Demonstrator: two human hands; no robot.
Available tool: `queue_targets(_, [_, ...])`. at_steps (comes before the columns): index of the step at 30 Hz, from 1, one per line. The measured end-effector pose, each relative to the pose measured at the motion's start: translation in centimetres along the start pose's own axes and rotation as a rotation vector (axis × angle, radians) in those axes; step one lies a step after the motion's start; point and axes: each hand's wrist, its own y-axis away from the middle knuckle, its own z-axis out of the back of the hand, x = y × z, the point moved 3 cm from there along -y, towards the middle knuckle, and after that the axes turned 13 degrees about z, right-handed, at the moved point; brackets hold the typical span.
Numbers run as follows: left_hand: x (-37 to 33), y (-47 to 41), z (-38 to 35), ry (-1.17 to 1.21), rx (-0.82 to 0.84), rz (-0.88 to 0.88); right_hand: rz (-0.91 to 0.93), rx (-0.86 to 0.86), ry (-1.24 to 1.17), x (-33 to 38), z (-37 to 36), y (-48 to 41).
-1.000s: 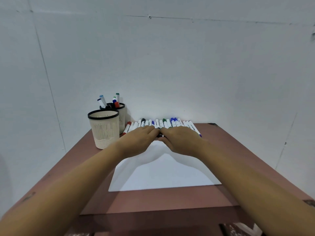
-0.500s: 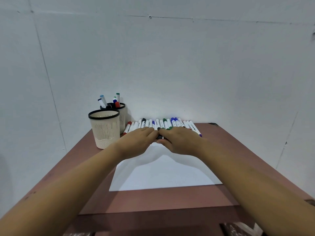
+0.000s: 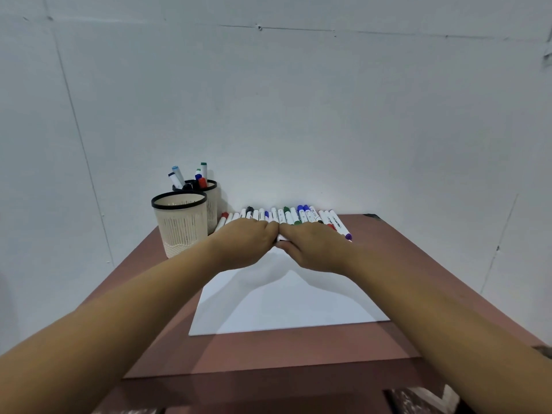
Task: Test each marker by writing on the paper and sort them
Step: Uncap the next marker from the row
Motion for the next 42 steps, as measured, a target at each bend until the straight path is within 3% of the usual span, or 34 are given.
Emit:
queue_targets(3, [-0.7, 0.1, -0.1, 0.043, 0.166, 0.004, 0.082, -0.003, 0.078, 0.0, -0.2, 0.3])
queue_targets(6, [-0.8, -0.4, 0.1, 0.235, 0.403, 0.102, 0.165, -0.057, 0.108, 0.2, -0.1, 0.5])
queue_targets(11, [-0.8, -0.4, 0.6, 0.368, 0.497, 0.134, 0.206, -0.095, 0.141, 0.2, -0.2, 0.5])
queue_targets(17, [-1.2, 0.3, 0.3, 0.301, 0.439, 0.133, 0.196, -0.124, 0.122, 0.6, 0.0, 0.6])
queue_targets(26, [0.4, 0.8, 0.1, 0.148, 0.288, 0.239, -0.011, -0.036, 0.048, -0.7, 0.2, 0.6])
queue_targets(33, [1.9, 0.6, 0.9, 0.223, 0.152, 0.296, -0.247, -0.082, -0.096, -2.0, 1.6, 1.2])
queue_targets(37, [1.7, 0.9, -0.8, 0.326, 0.219, 0.420, -0.334, -0.022, -0.151, -1.3, 3.3, 2.7])
queue_targets(39, [1.8, 1.0, -1.7, 0.411, 0.225, 0.473, -0.354, -0.057, -0.361, -1.5, 3.1, 2.9])
queue_targets(42, [1.5, 1.0, -3.0, 0.465, 0.239, 0.515, -0.387, -0.395, -0.859, -3.6, 1.2, 2.5])
